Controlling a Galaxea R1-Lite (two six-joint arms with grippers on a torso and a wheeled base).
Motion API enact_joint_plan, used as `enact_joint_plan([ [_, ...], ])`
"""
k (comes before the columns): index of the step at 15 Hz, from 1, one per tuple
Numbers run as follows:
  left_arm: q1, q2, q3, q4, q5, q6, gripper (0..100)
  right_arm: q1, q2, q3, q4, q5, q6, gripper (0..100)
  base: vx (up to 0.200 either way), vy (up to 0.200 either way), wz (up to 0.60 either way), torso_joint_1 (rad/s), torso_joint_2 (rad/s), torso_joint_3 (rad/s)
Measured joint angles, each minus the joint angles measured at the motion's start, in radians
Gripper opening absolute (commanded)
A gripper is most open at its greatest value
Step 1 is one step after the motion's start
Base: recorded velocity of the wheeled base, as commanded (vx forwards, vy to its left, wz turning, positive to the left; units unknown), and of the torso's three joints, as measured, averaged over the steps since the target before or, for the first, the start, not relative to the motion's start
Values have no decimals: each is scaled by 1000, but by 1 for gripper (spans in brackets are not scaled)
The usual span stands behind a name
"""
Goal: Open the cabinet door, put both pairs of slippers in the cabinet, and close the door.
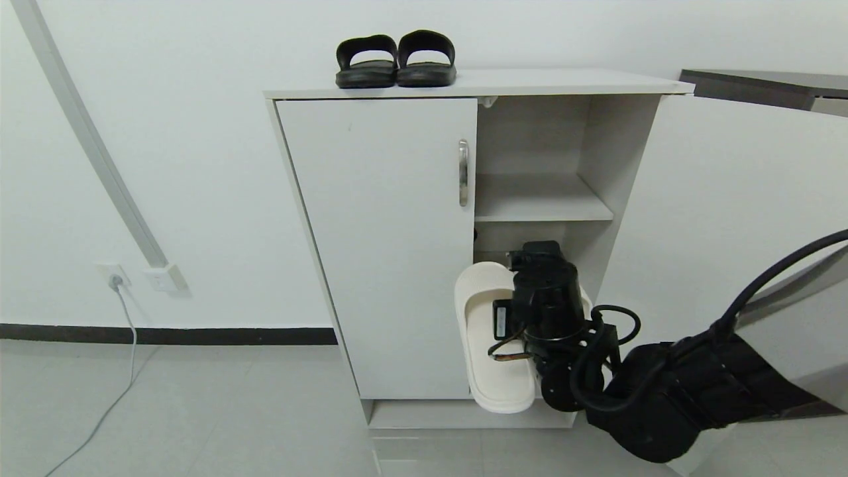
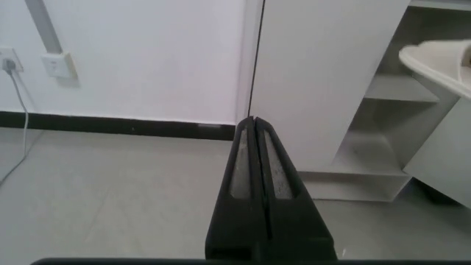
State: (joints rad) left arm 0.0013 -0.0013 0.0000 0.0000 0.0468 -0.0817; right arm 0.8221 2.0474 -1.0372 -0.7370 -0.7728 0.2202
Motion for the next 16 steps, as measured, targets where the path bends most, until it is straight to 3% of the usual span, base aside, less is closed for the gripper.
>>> enact_joint_plan([
  [3, 0, 0, 0, 0, 0, 0, 0, 7, 60, -79, 19, -32, 6, 0, 0, -133, 0, 2, 3, 0],
  [9, 0, -1, 0, 0, 0, 0, 0, 0, 89, -76, 16, -38, 9, 0, 0, -200, 0, 3, 3, 2],
  [16, 0, -1, 0, 0, 4, -2, 0, -21, 103, -49, 9, -38, 9, 0, 0, 0, 0, 0, 0, 0],
])
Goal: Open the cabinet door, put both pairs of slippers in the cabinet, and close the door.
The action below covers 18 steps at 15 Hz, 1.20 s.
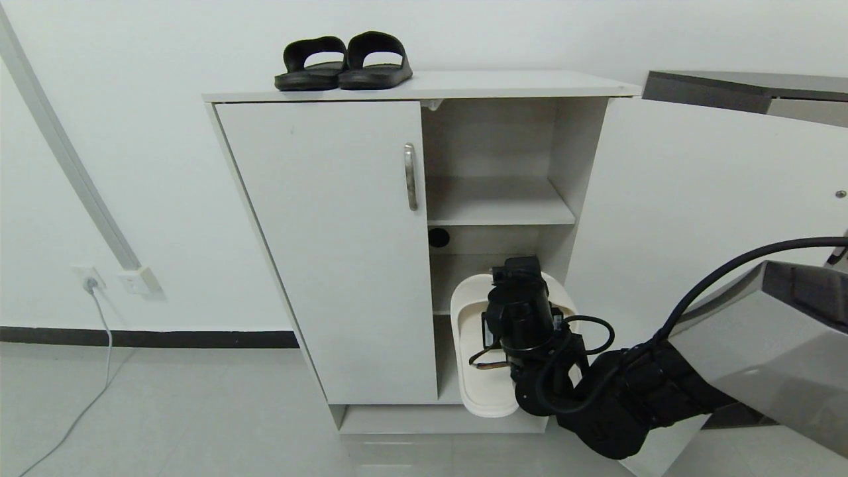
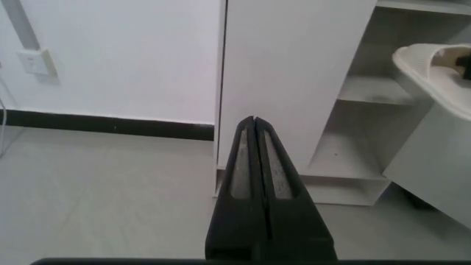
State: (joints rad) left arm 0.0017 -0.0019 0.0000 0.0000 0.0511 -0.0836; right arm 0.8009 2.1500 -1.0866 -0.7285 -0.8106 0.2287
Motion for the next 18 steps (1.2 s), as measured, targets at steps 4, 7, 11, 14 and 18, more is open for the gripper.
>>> enact_joint_plan([
  [4, -1, 0, 0, -1, 1, -1, 0, -3, 20, 1, -27, 1, -1, 0, 0, 0, 0, 0, 0, 0],
  [7, 0, 0, 0, 0, -2, 0, 0, -5, 33, 8, -67, 35, -2, 0, 0, 0, 0, 0, 0, 0],
  [11, 0, 0, 0, 0, -4, 1, 0, -14, 63, 23, -139, 103, -24, 0, 0, 0, 0, 1, 1, -24],
  [14, -1, 1, 0, 0, -4, 0, 0, -22, 76, 23, -139, 103, -26, 0, 0, 0, 0, 2, 1, -168],
  [18, 0, 1, 0, 0, -4, 0, 0, -33, 106, 6, -140, 103, -26, 0, 0, 0, 0, 5, 7, -193],
])
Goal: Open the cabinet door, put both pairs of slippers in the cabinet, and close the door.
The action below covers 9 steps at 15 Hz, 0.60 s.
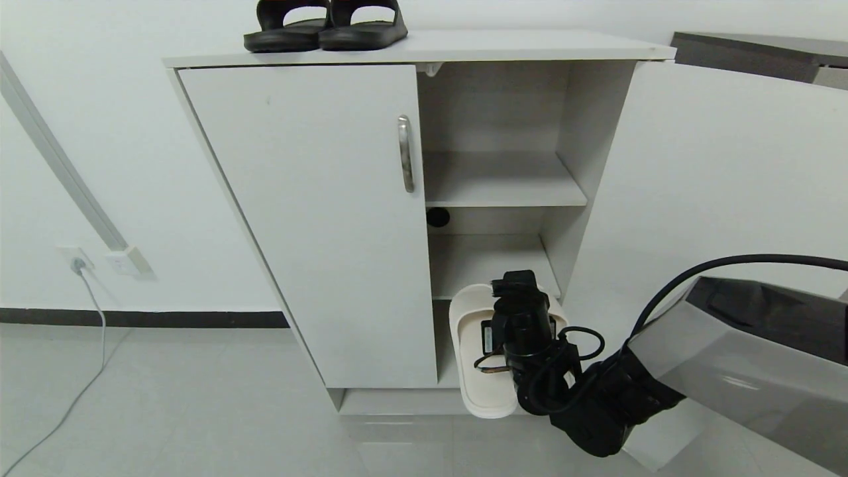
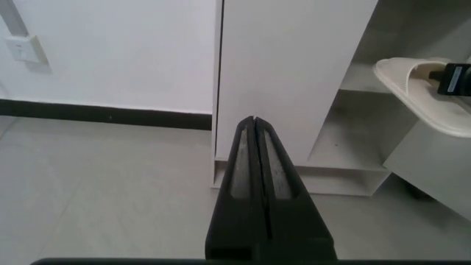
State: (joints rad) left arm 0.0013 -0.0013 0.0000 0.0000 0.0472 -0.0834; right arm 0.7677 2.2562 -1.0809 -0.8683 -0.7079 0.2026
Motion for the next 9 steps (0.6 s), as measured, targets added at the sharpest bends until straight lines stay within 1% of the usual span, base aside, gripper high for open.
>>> enact_joint_plan([
  [6, 0, 0, 0, 0, 0, -1, 0, -3, 20, -6, -6, -8, -3, 0, 0, 0, 0, 5, 1, -185],
  [8, 0, 0, 0, 0, 1, -1, 0, -3, 34, -4, -64, -9, -15, 0, 0, 0, 0, 0, 0, 0],
  [9, 0, 0, 0, 0, 1, -1, 0, -5, 43, -4, -133, -9, -38, 0, 0, 0, 0, 0, 0, 0],
])
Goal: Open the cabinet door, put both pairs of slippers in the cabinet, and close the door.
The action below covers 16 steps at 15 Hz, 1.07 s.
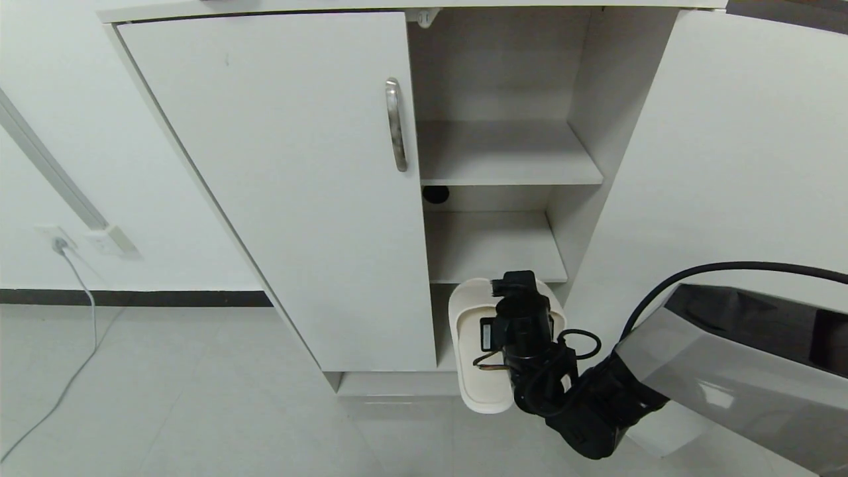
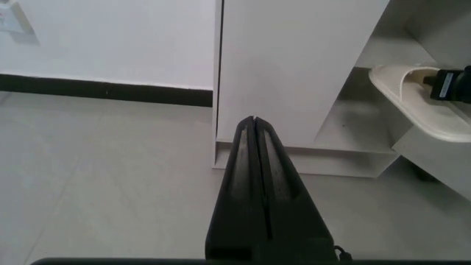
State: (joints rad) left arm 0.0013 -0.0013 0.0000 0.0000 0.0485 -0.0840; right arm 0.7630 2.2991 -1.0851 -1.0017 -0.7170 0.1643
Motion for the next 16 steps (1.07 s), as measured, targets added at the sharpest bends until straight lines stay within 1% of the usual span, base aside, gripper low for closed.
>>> enact_joint_plan([
  [2, 0, 0, 0, 0, 0, 0, 0, -8, 20, 4, -124, -3, -66, 0, 0, 0, 0, 0, 0, 0],
  [3, 0, 0, 0, 0, 0, 0, 0, -12, 29, 8, -162, -4, -96, 0, 0, 0, 0, 0, 0, 0],
  [8, 0, 0, 0, 0, 0, 0, 0, -28, 59, 19, -171, -1, -97, 0, 0, 0, 0, 0, 0, 0],
  [16, 0, 0, 0, 2, 1, 0, 0, -33, 56, 13, -180, -1, -102, 0, 200, 0, 0, 2, 2, 1],
])
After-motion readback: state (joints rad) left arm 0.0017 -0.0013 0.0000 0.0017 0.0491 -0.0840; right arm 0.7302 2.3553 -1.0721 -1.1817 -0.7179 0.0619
